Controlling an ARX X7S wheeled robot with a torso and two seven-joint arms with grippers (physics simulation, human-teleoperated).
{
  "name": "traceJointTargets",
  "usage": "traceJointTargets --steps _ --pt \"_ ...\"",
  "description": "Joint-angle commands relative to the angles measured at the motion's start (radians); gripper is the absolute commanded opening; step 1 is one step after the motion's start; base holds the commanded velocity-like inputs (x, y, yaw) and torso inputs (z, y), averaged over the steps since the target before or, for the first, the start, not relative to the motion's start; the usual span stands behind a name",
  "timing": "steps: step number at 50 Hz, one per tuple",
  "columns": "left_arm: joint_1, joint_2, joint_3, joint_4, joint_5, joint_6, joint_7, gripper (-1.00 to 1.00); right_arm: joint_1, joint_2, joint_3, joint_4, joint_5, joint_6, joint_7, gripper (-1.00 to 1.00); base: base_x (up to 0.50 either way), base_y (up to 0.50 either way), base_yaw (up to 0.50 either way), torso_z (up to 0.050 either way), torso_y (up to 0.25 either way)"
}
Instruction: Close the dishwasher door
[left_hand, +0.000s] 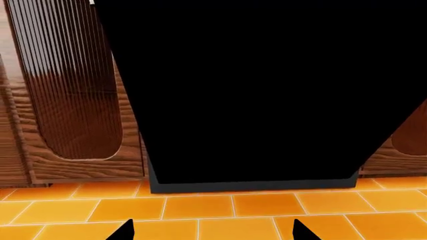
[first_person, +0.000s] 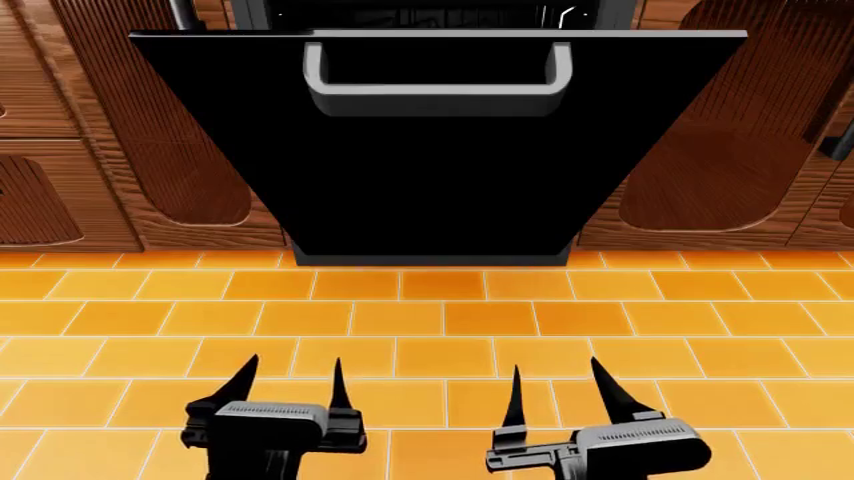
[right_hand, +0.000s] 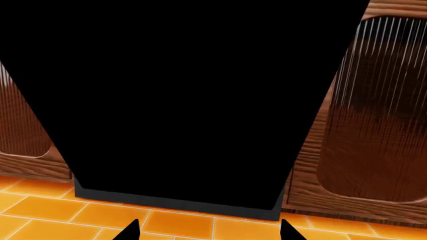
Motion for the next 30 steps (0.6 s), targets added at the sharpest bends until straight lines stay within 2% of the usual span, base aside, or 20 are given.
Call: traceJointTargets --steps 1,30 --pt "0.003 -0.005 0.001 0.009 0.0 0.001 -0.007 1.0 0.003 0.002 -0.001 -0.003 0.006 0.004 0.002 1.0 0.0 0.0 0.0 0.0 0.0" --pt "0.013 -0.016 0.004 0.032 -0.001 0.003 -0.022 1.0 -0.004 0.01 -0.007 -0.009 0.007 -0.006 0.011 1.0 0.0 0.0 0.0 0.0 0.0"
